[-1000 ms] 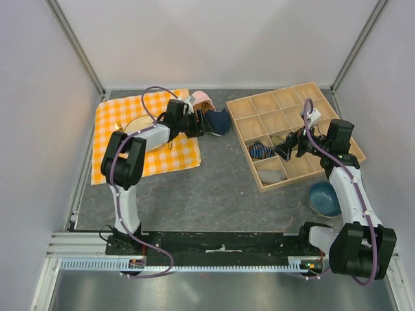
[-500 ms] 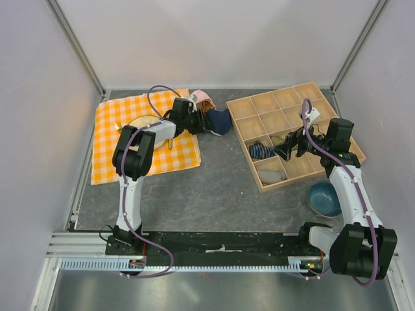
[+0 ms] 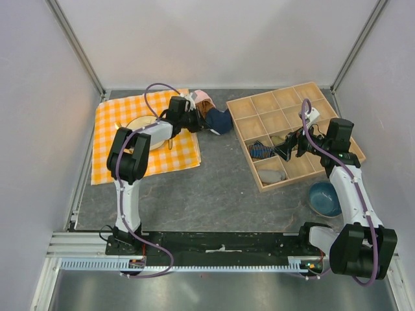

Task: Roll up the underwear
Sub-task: Pick up the underwear from the center of the board.

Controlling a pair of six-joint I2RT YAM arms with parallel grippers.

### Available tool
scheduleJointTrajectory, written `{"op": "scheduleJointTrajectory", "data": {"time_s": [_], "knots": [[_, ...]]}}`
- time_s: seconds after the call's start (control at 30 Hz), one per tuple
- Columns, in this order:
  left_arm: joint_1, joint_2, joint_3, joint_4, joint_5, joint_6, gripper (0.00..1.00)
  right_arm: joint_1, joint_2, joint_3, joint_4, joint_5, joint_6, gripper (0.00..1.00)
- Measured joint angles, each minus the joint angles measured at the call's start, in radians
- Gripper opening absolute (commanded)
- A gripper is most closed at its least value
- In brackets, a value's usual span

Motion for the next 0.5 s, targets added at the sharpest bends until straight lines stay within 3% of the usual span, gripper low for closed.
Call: {"op": "scheduleJointTrajectory", "data": {"time_s": [0.23,0.5], "knots": [[0.0,-0.256,-0.076,0.0,0.054,0.022,0.02,0.0,0.0,0.0,0.0,0.0,-0.001,0.98],[-0.001,-0.692,-0.084,-0.2,0.098,0.1,0.02,0.0,0.0,0.0,-0.011,0.0,-0.007,0.98]]}}
